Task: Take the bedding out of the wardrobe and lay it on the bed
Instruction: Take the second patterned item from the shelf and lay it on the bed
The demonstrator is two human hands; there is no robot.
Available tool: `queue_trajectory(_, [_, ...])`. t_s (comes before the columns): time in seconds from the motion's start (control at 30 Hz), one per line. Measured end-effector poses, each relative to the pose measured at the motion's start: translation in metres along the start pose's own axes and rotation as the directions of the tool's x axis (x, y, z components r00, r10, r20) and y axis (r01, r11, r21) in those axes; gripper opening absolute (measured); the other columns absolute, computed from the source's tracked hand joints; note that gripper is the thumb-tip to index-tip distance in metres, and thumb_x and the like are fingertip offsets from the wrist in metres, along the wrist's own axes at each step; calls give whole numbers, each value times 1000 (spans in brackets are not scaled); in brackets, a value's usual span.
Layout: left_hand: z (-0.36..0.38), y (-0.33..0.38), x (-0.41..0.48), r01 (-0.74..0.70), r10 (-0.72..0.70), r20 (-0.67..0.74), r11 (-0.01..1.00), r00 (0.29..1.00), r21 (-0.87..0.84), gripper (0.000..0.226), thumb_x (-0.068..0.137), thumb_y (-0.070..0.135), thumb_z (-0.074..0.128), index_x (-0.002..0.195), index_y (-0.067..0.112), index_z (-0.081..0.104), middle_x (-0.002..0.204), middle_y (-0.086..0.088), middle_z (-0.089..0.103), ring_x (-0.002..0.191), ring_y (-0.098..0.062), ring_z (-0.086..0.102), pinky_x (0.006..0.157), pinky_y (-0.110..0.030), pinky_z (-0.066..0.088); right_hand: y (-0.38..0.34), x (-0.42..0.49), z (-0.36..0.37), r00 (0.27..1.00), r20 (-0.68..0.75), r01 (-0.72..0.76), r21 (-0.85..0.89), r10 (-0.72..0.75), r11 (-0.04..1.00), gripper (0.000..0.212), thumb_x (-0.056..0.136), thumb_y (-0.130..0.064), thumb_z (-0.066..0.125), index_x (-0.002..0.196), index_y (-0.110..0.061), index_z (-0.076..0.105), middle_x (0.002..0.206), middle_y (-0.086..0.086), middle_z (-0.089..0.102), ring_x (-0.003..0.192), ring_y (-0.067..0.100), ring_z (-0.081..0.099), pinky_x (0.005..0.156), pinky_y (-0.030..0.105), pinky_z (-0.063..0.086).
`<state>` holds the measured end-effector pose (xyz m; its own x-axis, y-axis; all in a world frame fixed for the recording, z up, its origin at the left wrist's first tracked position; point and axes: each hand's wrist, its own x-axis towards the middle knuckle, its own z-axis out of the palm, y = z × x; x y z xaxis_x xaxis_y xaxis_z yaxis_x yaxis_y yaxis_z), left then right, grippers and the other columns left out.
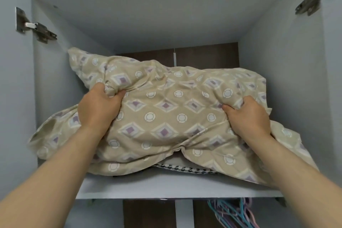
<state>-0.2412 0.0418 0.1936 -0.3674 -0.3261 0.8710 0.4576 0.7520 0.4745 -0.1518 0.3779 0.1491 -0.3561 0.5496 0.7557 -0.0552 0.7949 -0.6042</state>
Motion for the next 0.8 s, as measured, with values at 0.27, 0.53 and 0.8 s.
queue_trajectory(0.27, [-46, -17, -59, 63, -50, 83, 985, 995, -158, 50, 80, 57, 62, 74, 10, 43, 63, -1, 46, 64, -30, 46, 55, -36, 31, -14, -83, -78, 998, -60, -27, -96, 21, 995, 44, 81, -57, 63, 86, -15, 50, 79, 4, 57, 73, 29, 50, 63, 36, 38])
queue_trajectory(0.53, [-87, -51, -125, 89, -25, 245, 963, 969, -255, 50, 79, 52, 66, 74, 7, 45, 61, -3, 43, 65, -29, 44, 57, -37, 31, -28, -210, -139, 980, -127, -177, -236, 150, 956, 44, 81, -58, 62, 84, -16, 51, 76, 0, 61, 72, 27, 56, 63, 37, 42])
queue_trajectory(0.8, [-138, -61, -194, 153, -18, 345, 917, 938, -368, 50, 79, 50, 69, 74, 6, 47, 63, -8, 49, 63, -32, 48, 56, -39, 40, -47, -308, -213, 954, -191, -287, -337, 233, 897, 44, 81, -61, 60, 83, -18, 50, 72, -5, 58, 69, 24, 53, 62, 36, 40])
